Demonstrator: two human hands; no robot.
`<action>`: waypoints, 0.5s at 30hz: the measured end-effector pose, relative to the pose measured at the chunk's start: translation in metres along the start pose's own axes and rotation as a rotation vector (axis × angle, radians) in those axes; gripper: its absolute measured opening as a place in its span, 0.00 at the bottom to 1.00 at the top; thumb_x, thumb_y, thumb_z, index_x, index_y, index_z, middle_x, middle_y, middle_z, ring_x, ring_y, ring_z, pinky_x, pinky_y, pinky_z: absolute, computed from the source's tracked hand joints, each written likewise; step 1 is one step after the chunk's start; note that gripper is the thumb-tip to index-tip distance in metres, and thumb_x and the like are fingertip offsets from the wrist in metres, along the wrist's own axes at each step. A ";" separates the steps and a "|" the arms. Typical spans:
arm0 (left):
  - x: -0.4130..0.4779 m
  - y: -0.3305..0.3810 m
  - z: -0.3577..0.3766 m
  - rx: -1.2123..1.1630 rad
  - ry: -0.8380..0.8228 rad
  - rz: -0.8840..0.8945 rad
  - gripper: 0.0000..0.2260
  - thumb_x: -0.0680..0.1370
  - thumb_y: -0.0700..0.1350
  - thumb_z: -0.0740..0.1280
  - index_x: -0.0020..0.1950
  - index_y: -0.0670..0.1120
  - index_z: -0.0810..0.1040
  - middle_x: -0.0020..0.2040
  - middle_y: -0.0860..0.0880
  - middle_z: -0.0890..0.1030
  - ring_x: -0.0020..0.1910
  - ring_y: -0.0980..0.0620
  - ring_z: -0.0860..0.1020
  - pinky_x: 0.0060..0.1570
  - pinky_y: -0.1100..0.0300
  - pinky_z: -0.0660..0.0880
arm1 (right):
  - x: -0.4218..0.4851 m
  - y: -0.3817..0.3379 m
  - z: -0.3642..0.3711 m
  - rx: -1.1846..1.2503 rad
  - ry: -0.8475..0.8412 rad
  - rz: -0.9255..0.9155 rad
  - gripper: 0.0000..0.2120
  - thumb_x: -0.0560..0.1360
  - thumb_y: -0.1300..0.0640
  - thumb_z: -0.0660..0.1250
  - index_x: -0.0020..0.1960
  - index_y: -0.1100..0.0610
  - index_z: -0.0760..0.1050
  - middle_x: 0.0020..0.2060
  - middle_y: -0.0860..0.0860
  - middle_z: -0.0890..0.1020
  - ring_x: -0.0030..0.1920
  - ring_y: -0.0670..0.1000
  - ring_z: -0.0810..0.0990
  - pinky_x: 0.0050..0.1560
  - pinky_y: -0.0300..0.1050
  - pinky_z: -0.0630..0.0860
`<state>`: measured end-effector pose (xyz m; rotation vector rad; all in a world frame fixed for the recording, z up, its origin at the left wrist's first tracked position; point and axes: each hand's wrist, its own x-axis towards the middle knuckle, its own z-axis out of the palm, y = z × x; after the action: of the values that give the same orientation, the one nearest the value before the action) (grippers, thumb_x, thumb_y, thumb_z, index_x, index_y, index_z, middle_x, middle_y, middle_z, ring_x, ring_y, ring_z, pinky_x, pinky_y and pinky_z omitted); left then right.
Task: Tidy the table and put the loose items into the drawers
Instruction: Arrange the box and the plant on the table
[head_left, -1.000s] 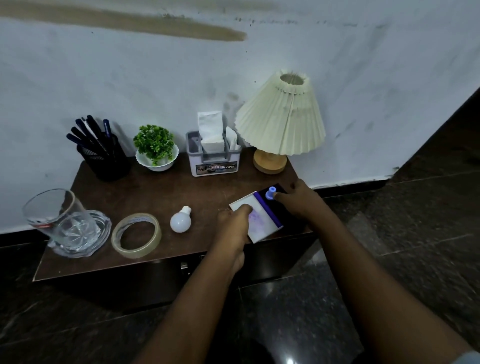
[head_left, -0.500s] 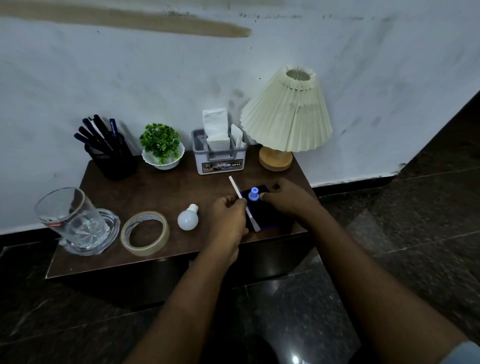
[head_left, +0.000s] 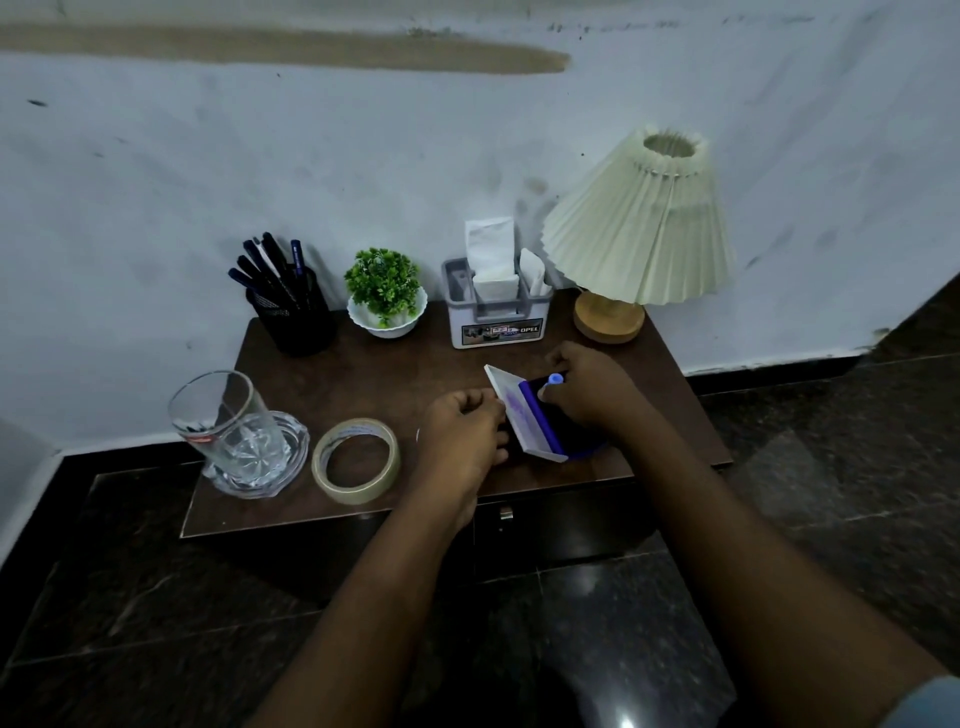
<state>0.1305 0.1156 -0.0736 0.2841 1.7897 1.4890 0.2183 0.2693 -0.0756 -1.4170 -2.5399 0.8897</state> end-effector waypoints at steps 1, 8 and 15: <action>0.000 0.000 0.000 0.007 -0.009 0.008 0.07 0.81 0.44 0.66 0.55 0.49 0.83 0.48 0.50 0.88 0.43 0.53 0.85 0.36 0.61 0.80 | 0.000 0.001 0.001 0.008 0.013 0.006 0.13 0.74 0.54 0.74 0.58 0.54 0.78 0.56 0.55 0.82 0.56 0.56 0.80 0.58 0.52 0.78; -0.007 0.002 0.005 0.027 -0.038 0.034 0.08 0.81 0.43 0.66 0.57 0.49 0.83 0.50 0.49 0.88 0.42 0.55 0.83 0.35 0.62 0.78 | -0.004 0.016 -0.011 0.189 0.149 0.064 0.04 0.75 0.57 0.73 0.47 0.57 0.81 0.44 0.53 0.84 0.44 0.51 0.81 0.38 0.42 0.72; -0.017 0.009 0.025 -0.035 -0.201 0.073 0.12 0.81 0.43 0.69 0.64 0.48 0.82 0.54 0.47 0.87 0.44 0.56 0.82 0.34 0.64 0.78 | -0.013 0.040 -0.043 0.217 0.308 0.161 0.08 0.72 0.56 0.74 0.46 0.60 0.81 0.47 0.55 0.84 0.51 0.56 0.81 0.51 0.50 0.78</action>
<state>0.1564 0.1259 -0.0589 0.4692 1.6071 1.4857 0.2712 0.2934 -0.0591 -1.5674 -2.0658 0.8616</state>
